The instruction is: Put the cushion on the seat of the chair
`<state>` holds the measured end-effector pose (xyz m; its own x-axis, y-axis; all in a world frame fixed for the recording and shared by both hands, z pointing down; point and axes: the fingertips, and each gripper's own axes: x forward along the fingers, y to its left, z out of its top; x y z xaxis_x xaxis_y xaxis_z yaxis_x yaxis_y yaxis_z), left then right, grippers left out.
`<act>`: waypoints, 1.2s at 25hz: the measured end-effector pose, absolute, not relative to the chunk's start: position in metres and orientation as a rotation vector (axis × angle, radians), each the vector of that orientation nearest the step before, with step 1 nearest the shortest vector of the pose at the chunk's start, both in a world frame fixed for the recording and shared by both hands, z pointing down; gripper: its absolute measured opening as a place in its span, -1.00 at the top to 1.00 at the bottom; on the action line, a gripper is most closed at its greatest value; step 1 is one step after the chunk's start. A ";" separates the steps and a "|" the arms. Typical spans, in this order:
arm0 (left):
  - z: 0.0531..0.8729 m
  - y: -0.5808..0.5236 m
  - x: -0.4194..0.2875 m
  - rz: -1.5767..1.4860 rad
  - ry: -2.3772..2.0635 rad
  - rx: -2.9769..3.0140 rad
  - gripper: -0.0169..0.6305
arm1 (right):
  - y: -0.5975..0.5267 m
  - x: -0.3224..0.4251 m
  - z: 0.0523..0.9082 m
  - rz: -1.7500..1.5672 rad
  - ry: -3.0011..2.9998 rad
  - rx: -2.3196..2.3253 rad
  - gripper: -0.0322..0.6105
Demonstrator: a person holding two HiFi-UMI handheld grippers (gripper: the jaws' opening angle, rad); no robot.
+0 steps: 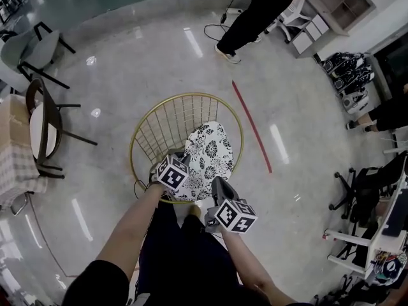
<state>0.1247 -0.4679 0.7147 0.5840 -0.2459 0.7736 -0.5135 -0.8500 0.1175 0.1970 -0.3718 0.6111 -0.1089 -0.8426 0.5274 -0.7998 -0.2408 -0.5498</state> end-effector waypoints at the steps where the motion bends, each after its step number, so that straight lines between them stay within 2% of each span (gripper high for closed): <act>1: 0.717 -0.469 0.124 1.160 -0.621 2.487 0.79 | -0.371 0.196 0.611 -1.299 1.904 -2.061 0.92; 4: 0.727 -0.473 0.122 1.207 -0.636 2.477 0.73 | -0.368 0.195 0.612 -1.309 1.897 -2.065 0.92; 8: 0.737 -0.475 0.116 1.246 -0.646 2.455 0.52 | -0.365 0.191 0.616 -1.323 1.882 -2.071 0.92; 12: 0.742 -0.478 0.110 1.296 -0.664 2.444 0.42 | -0.361 0.190 0.619 -1.338 1.874 -2.080 0.92; 17: 0.748 -0.484 0.095 1.338 -0.725 2.409 0.12 | -0.360 0.184 0.622 -1.356 1.863 -2.071 0.92; 20: 0.748 -0.488 0.083 1.350 -0.778 2.399 0.11 | -0.361 0.180 0.622 -1.356 1.870 -2.061 0.92; 25: 0.749 -0.489 0.067 1.372 -0.836 2.359 -0.24 | -0.364 0.177 0.620 -1.354 1.875 -2.051 0.92; 30: 0.743 -0.481 0.062 1.338 -0.836 2.372 -0.28 | -0.366 0.172 0.620 -1.346 1.882 -2.038 0.92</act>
